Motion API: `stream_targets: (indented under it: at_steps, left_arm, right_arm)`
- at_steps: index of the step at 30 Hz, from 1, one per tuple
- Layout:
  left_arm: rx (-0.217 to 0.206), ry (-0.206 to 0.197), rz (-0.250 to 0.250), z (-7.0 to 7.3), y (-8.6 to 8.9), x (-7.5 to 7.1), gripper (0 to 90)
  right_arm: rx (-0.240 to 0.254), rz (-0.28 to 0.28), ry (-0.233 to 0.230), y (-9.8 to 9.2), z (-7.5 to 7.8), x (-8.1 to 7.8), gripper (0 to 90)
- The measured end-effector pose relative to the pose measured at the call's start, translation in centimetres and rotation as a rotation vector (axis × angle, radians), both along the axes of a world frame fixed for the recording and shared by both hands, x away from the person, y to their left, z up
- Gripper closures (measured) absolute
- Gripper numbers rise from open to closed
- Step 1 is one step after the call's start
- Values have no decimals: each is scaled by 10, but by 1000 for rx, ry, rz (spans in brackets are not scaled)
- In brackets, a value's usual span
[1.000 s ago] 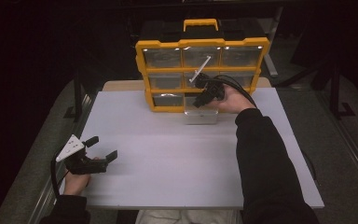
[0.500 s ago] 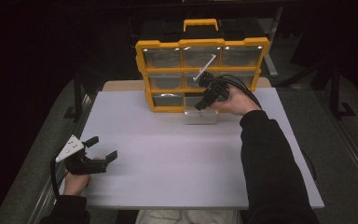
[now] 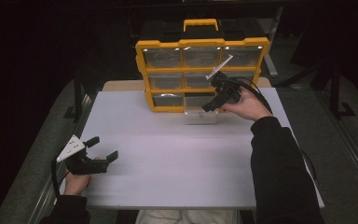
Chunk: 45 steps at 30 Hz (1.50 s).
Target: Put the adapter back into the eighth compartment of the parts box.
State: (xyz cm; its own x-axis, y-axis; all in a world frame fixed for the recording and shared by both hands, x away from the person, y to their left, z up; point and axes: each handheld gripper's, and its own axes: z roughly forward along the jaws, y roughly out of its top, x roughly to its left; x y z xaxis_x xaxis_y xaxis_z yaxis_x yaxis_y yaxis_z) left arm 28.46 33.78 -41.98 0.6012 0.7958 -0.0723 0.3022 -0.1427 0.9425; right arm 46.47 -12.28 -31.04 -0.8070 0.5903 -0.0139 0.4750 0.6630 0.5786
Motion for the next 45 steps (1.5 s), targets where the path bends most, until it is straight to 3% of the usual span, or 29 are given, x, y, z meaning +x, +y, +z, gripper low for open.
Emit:
stream_targets:
  at_steps: [14,45]
  left_arm:
    - [0,4,0,0,-1,0,0]
    - [-2,10,2,-1,-1,0,0]
  right_arm:
    - [63,-29,-30,-27,-1,-20,0]
    - [90,-41,-90,-53,-11,-57,0]
